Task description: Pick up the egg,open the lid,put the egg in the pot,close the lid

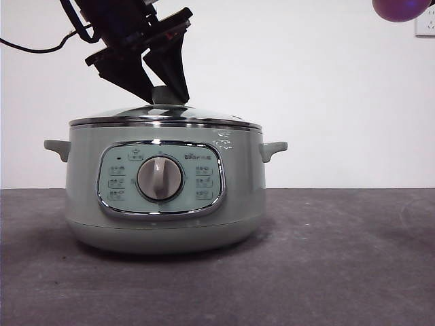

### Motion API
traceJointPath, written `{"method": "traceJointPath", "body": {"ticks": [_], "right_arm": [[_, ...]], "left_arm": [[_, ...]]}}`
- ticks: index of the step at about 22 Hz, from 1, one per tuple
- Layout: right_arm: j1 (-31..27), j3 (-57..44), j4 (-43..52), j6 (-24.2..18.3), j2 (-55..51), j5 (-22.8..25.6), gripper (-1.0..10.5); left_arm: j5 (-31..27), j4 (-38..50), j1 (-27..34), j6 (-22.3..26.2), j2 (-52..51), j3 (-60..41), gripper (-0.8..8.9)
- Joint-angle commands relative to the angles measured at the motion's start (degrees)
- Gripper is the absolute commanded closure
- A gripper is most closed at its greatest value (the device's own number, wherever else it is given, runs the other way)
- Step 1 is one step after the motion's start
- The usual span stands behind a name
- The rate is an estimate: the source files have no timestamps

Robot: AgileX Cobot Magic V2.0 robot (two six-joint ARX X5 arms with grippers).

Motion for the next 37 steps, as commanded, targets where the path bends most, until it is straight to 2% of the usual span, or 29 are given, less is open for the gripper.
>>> {"method": "traceJointPath", "body": {"ticks": [1,13,17,19,25,29,37], "right_arm": [[-0.02,0.09,0.42,-0.28,-0.02,0.11,9.6],[0.04,0.09,0.46,-0.26,0.17,-0.09,9.6],[0.39,0.09,3.13,-0.28,1.75,-0.50,9.6],[1.33,0.09,6.19,-0.26,3.85,-3.04,9.6],[7.17,3.32,15.72,-0.28,17.35,-3.26,9.6],[10.51,14.64,16.15,-2.51,31.41,-3.23,9.6],[13.46,28.89,15.61,-5.55,49.62,-2.99,9.6]], "left_arm": [[0.31,-0.33,-0.17,0.17,0.04,0.15,8.22],[-0.17,-0.04,-0.11,0.20,-6.29,0.76,8.22],[-3.76,-5.31,-0.11,0.24,-11.28,4.44,8.22],[-5.38,-9.25,-0.11,0.26,-14.93,6.64,8.22],[-9.16,-19.82,-0.11,0.28,-27.54,9.73,8.22],[-10.62,-26.12,-0.11,0.20,-34.12,9.73,8.22],[-10.58,-30.47,-0.13,-1.33,-38.88,9.73,8.22]]}}
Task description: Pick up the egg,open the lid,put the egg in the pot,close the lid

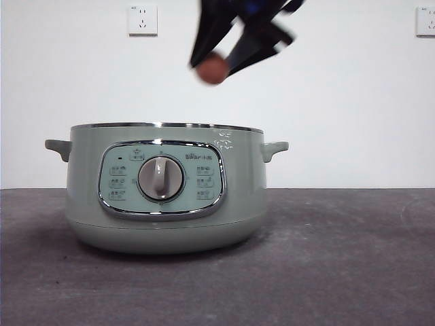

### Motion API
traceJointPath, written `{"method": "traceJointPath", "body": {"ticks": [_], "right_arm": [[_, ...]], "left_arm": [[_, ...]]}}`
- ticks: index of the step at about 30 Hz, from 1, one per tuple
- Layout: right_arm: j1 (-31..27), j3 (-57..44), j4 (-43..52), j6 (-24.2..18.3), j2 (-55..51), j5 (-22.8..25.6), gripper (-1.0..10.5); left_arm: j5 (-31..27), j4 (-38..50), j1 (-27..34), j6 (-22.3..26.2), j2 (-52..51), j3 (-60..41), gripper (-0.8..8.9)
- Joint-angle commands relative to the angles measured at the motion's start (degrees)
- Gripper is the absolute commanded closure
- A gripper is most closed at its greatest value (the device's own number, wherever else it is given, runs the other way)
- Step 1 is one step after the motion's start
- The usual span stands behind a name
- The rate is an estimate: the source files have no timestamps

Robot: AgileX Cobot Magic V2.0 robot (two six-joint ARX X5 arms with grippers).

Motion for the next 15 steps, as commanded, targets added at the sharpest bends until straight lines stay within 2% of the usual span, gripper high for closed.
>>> {"method": "traceJointPath", "body": {"ticks": [1,9,12,15], "right_arm": [[0.96,3.21,0.15,-2.08,5.81,0.17,9.6],[2.12,6.10,0.94,-6.12,15.98,0.72,9.6],[2.80,6.10,0.94,-7.63,18.27,3.28,9.6],[3.19,6.10,0.52,-9.55,19.96,3.50,9.6]], "left_arm": [[-0.11,1.79,-0.13,-0.83,-1.49,0.50,8.22],[0.09,0.11,-0.17,-1.66,-2.23,0.50,8.22],[0.09,0.11,-0.17,-1.66,-2.23,0.50,8.22],[0.11,0.13,-0.17,-1.68,-2.23,0.50,8.22]]}}
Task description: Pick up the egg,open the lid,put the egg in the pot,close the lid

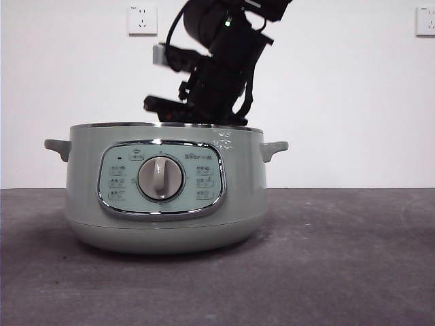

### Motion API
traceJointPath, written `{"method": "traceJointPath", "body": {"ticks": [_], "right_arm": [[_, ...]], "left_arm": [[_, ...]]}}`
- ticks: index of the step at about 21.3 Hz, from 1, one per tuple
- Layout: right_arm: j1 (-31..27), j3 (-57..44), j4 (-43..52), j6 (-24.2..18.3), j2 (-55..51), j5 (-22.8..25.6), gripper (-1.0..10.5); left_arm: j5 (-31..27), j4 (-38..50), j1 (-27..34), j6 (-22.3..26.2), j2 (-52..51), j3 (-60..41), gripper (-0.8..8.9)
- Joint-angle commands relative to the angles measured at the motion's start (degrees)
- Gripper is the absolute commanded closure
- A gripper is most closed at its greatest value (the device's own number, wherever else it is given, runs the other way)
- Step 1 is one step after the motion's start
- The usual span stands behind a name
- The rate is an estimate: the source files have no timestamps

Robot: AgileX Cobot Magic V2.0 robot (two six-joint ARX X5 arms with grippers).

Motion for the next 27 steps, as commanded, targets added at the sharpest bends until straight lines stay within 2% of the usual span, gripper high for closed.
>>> {"method": "traceJointPath", "body": {"ticks": [1,3,11,12,15,16,21,27], "right_arm": [[0.96,0.37,0.20,-2.40,1.49,0.44,9.6],[1.31,0.37,0.07,-3.13,2.16,1.79,9.6],[1.36,0.37,-2.36,-3.85,4.33,1.60,9.5],[1.38,0.37,-2.43,-3.82,4.33,1.60,8.9],[1.36,0.39,-2.58,-3.43,3.98,1.68,4.9],[1.36,0.44,-2.54,-3.19,3.65,1.70,4.4],[1.18,0.57,-3.26,-2.73,-2.91,2.29,4.4],[1.09,0.57,-10.80,-1.77,-19.91,13.55,4.4]], "left_arm": [[-0.02,2.45,-0.17,-0.52,-0.61,0.50,8.22],[-0.02,2.45,-0.17,-0.52,-0.61,0.50,8.22],[0.00,2.43,-0.17,-0.50,-0.61,0.50,8.22],[0.00,2.43,-0.17,-0.50,-0.61,0.50,8.22],[0.00,2.43,-0.17,-0.50,-0.59,0.50,8.22],[0.00,2.47,-0.17,-0.48,-0.44,0.50,8.22],[0.02,3.02,-0.17,-0.44,0.90,0.50,8.22],[0.87,6.08,-0.17,0.35,4.24,0.50,8.22]]}}
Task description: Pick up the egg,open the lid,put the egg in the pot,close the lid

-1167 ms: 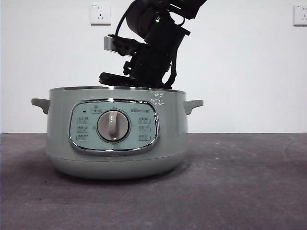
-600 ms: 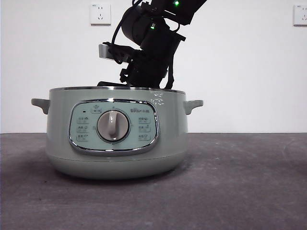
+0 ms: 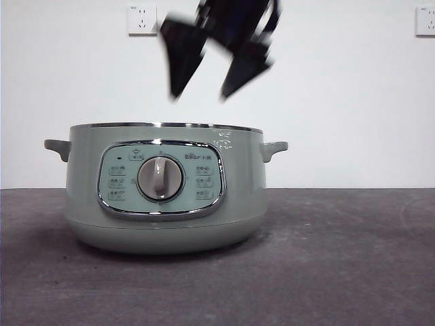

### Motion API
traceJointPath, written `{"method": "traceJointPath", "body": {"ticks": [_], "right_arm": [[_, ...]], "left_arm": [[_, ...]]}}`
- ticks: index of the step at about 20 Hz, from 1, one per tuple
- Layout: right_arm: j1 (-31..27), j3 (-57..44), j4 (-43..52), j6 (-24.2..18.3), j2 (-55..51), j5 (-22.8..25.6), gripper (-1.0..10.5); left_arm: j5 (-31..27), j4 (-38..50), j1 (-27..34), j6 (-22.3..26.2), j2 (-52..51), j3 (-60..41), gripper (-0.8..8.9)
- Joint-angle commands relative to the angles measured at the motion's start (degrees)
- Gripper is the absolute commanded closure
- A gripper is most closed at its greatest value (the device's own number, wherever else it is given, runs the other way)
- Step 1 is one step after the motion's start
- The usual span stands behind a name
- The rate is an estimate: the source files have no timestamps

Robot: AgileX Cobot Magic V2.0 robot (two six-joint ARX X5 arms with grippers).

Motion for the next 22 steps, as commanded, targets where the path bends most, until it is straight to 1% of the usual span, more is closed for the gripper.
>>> {"method": "traceJointPath", "body": {"ticks": [1,3,7,10,12,13,15,18,22], "right_arm": [[-0.07,-0.24,-1.99,1.99,-7.19,4.24,4.4],[-0.07,-0.24,-2.89,2.95,-14.14,5.73,4.4],[-0.07,-0.24,-3.80,4.66,-26.71,5.84,4.4],[-0.04,-0.24,-5.29,5.33,-33.86,5.92,4.4],[-0.04,-0.24,-6.36,5.31,-37.64,7.69,4.4],[-0.04,-0.24,-6.82,5.31,-39.12,8.70,4.4],[-0.04,-0.24,-7.67,5.31,-41.62,8.72,4.4],[-0.04,-0.24,-8.72,5.31,-44.06,8.87,4.4],[-0.04,-0.24,-9.01,5.29,-45.13,8.85,4.4]], "left_arm": [[1.75,3.76,-0.17,0.66,1.36,0.50,8.22],[3.28,5.42,-0.20,0.81,3.96,0.50,8.22],[5.64,9.40,-0.22,2.16,11.23,0.50,8.22],[6.01,12.28,-0.22,2.86,17.40,0.50,8.22],[6.01,14.36,-0.22,3.74,21.38,0.50,8.22],[6.10,15.45,-0.24,3.82,23.21,0.50,8.22],[6.23,17.55,-0.24,3.82,26.60,0.50,8.22],[8.72,21.03,-0.22,3.80,30.93,0.50,8.22],[8.68,22.95,-0.24,3.76,34.86,0.50,8.22]]}}
